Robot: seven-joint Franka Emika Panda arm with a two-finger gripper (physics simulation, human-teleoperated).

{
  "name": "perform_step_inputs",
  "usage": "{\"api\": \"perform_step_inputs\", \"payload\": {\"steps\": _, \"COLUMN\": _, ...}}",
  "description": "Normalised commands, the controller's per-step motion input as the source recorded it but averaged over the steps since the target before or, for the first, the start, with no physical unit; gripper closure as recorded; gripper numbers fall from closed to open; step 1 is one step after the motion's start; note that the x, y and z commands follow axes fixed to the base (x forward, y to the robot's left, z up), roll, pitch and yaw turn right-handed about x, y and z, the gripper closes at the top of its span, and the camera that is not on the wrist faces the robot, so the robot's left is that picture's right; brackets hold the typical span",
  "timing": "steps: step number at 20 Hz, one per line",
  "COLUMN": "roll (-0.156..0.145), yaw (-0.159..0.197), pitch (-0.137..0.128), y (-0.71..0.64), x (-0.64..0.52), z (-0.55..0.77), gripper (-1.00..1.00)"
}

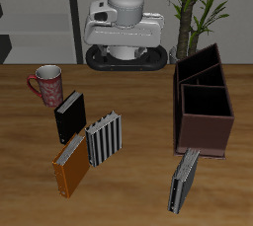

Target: Place the right striped book into the left desk caddy's front compartment

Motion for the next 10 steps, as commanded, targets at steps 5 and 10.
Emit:
{"api": "perform_step_inputs", "payload": {"steps": 5, "roll": -0.02, "yaw": -0.034, "pitch": -0.006, "y": -0.16, "x": 0.27, "z": -0.04, "gripper": -1.0}}
{"api": "perform_step_inputs", "payload": {"steps": 10, "roll": -0.057, "yaw": -0.036, "pitch": 0.009, "y": -0.19, "x": 0.4, "z": -0.1, "gripper": -1.0}}
